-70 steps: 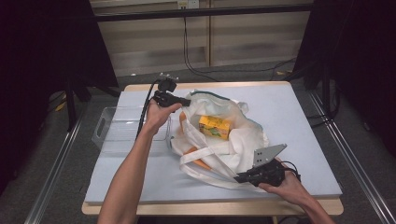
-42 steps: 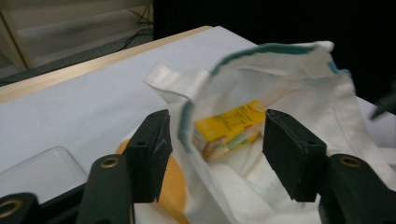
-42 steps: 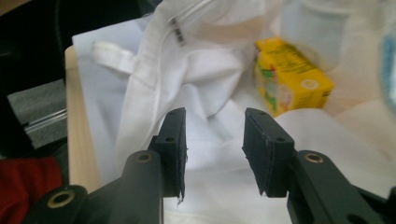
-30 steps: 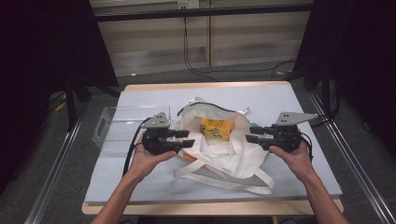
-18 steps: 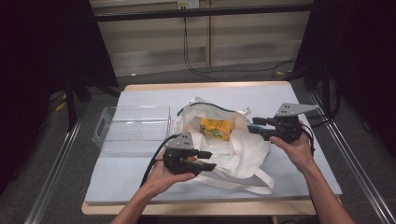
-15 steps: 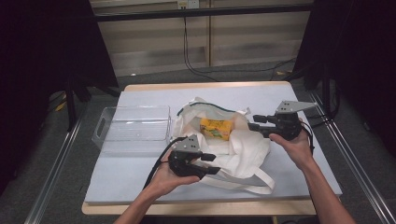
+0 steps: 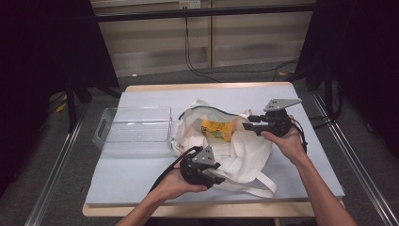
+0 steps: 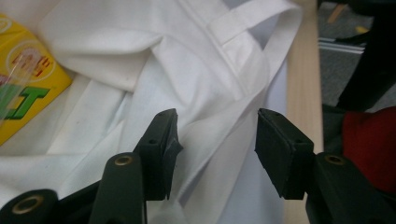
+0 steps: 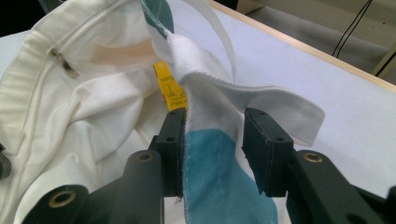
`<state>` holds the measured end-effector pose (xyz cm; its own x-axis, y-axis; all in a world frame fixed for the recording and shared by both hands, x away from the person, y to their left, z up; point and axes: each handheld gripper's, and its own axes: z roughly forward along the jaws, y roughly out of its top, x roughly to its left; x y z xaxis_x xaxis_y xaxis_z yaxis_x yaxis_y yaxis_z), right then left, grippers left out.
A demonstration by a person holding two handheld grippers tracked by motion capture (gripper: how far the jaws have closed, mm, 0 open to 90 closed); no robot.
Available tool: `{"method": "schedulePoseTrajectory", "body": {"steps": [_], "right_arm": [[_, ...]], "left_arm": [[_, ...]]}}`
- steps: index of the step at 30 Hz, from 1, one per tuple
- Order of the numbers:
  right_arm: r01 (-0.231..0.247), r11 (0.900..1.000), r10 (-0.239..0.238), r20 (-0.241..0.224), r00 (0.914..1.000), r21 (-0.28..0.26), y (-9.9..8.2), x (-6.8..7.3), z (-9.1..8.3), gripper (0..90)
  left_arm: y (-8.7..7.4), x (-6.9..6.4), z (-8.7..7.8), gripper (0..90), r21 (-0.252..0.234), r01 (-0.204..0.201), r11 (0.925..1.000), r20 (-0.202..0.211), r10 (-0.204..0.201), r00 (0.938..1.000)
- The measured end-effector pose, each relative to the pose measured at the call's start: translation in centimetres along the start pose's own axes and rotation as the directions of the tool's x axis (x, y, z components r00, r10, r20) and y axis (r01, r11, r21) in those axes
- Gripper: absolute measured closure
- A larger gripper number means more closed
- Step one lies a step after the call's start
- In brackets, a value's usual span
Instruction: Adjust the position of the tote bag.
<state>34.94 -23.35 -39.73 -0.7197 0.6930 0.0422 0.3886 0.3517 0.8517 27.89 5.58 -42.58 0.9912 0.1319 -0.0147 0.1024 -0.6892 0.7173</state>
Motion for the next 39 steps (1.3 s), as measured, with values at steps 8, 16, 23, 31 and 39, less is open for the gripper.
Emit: {"method": "schedulePoseTrajectory", "body": {"steps": [8, 16, 23, 31, 39], "right_arm": [[-0.032, 0.9992, 0.032, -0.003, 0.9995, -0.022, 1.7, -1.4, 0.4, 79.6], [-0.08, 0.9968, 0.08, -0.002, 0.9968, -0.01, 2.5, -4.1, 1.3, 84.2], [-0.137, 0.9906, 0.136, 0.024, 0.9904, 0.011, 1.8, -7.0, 2.7, 85.6], [-0.17, 0.9848, 0.168, 0.055, 0.9843, 0.036, 0.6, -8.8, 3.4, 86.0], [-0.163, 0.9836, 0.153, 0.113, 0.9816, 0.078, -0.2, -9.2, 4.5, 87.0]], "left_arm": [[-0.8, 0.0, 0.4, 85.2, 0.071, -0.045, 0.9964, -0.027, 0.048, 0.9985], [-0.9, 0.8, -2.4, 89.1, -0.061, 0.054, 0.9967, 0.024, -0.052, 0.9984], [-1.3, 1.1, -5.4, 89.2, -0.163, 0.104, 0.9812, 0.042, -0.098, 0.9943], [-1.7, 0.5, -5.7, 89.3, -0.184, 0.124, 0.9751, 0.081, -0.11, 0.9906], [-1.8, 0.5, -5.5, 89.3, -0.18, 0.119, 0.9765, 0.077, -0.106, 0.9913]]}}
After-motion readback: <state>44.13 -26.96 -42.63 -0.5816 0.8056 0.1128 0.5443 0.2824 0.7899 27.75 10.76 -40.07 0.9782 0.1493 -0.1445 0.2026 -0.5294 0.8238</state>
